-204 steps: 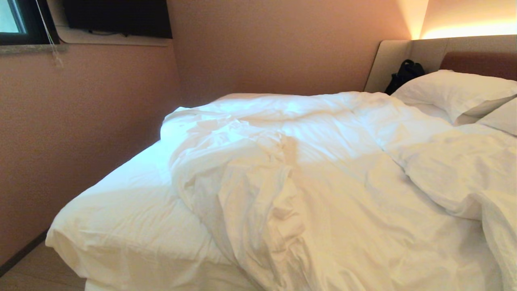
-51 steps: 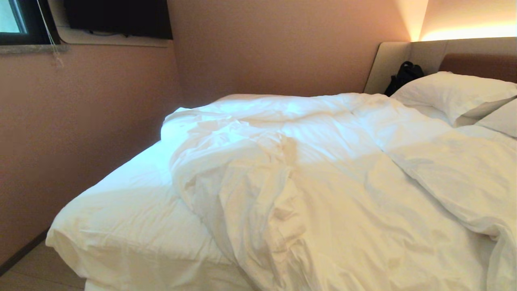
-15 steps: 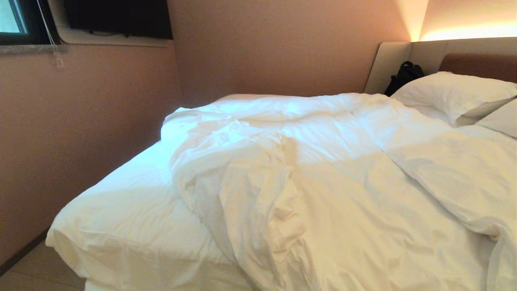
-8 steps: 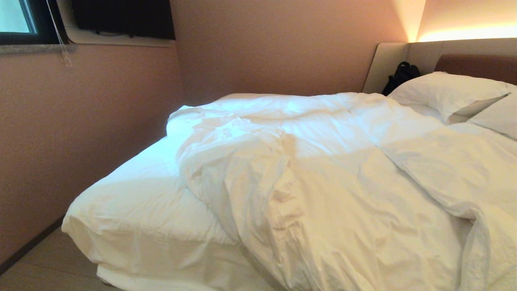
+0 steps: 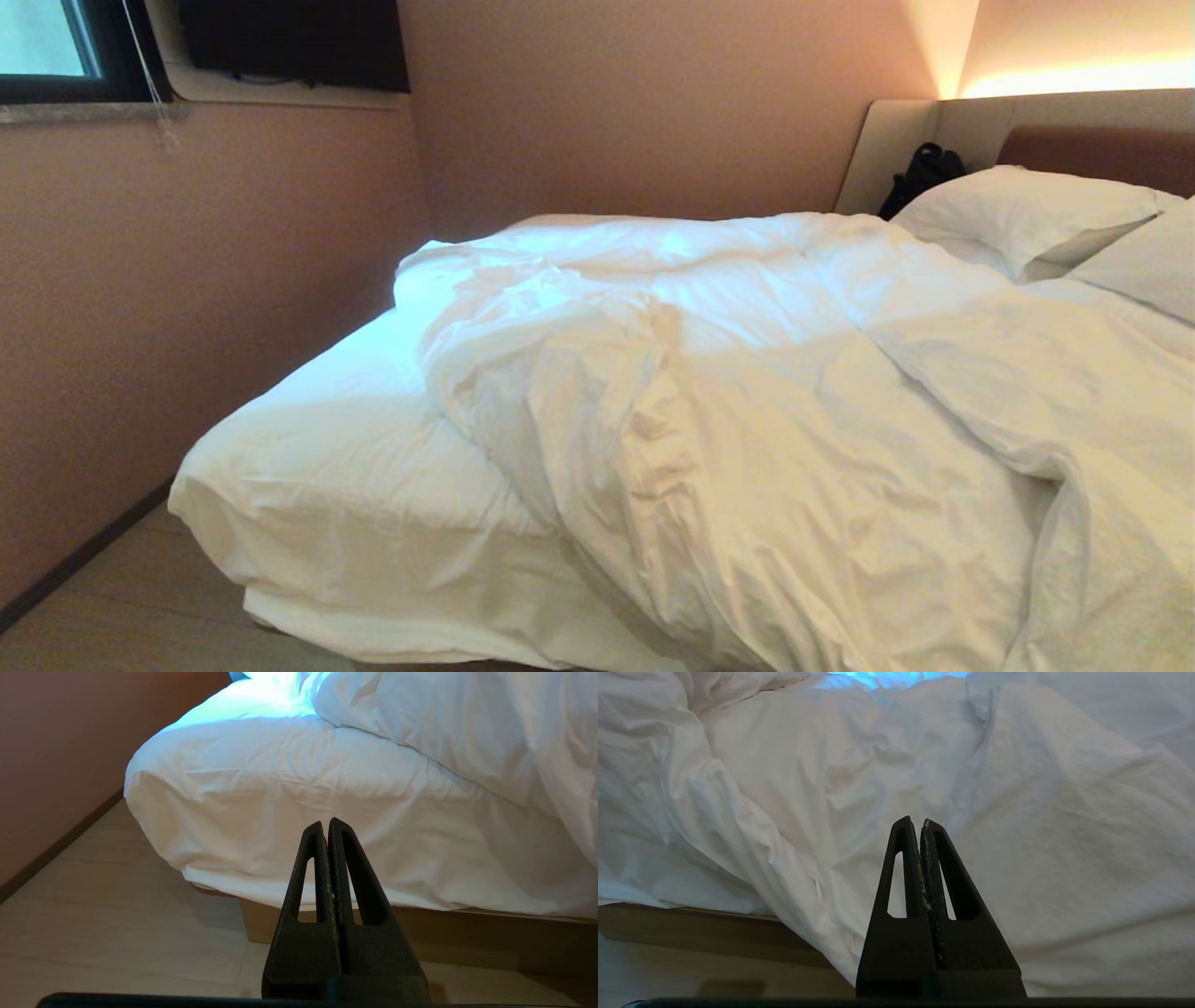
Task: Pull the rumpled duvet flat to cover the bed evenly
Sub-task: Flatten the corners of the folded blanket
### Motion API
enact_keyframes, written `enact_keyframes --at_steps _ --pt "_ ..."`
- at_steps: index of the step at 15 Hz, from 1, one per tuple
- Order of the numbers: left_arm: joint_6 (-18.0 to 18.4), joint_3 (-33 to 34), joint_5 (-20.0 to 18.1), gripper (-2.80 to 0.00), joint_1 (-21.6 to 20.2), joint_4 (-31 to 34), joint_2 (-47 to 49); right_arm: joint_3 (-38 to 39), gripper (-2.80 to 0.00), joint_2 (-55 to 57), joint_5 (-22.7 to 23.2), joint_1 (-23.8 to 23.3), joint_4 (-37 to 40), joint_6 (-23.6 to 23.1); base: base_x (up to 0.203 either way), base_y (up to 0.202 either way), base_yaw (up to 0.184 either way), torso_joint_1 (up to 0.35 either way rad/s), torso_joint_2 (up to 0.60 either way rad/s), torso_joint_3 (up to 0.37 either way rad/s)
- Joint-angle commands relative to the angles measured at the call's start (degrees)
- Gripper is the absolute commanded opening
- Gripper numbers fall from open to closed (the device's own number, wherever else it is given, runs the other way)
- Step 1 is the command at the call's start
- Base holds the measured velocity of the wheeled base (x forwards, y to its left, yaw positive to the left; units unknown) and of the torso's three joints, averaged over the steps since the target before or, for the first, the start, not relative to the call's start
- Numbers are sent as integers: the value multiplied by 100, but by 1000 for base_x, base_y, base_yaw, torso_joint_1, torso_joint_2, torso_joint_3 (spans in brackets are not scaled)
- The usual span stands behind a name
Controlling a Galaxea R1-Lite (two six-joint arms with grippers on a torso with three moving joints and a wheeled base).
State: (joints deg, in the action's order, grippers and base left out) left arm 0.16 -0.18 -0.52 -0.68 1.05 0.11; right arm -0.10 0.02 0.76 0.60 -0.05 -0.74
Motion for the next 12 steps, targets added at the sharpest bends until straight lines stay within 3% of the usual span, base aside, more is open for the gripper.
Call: enact_keyframes --at_steps 1,7,12 --pt "1 1 0 -280 -2 1 -2 1 -280 -2 3 2 -4 -5 0 0 0 0 0 0" --pt "1 1 0 -280 -2 -1 -2 1 -280 -2 3 2 -4 -5 -167 0 2 3 3 3" --pt "1 1 0 -280 -2 -6 -2 1 -280 6 11 2 -21 -31 -16 0 0 -1 1 0"
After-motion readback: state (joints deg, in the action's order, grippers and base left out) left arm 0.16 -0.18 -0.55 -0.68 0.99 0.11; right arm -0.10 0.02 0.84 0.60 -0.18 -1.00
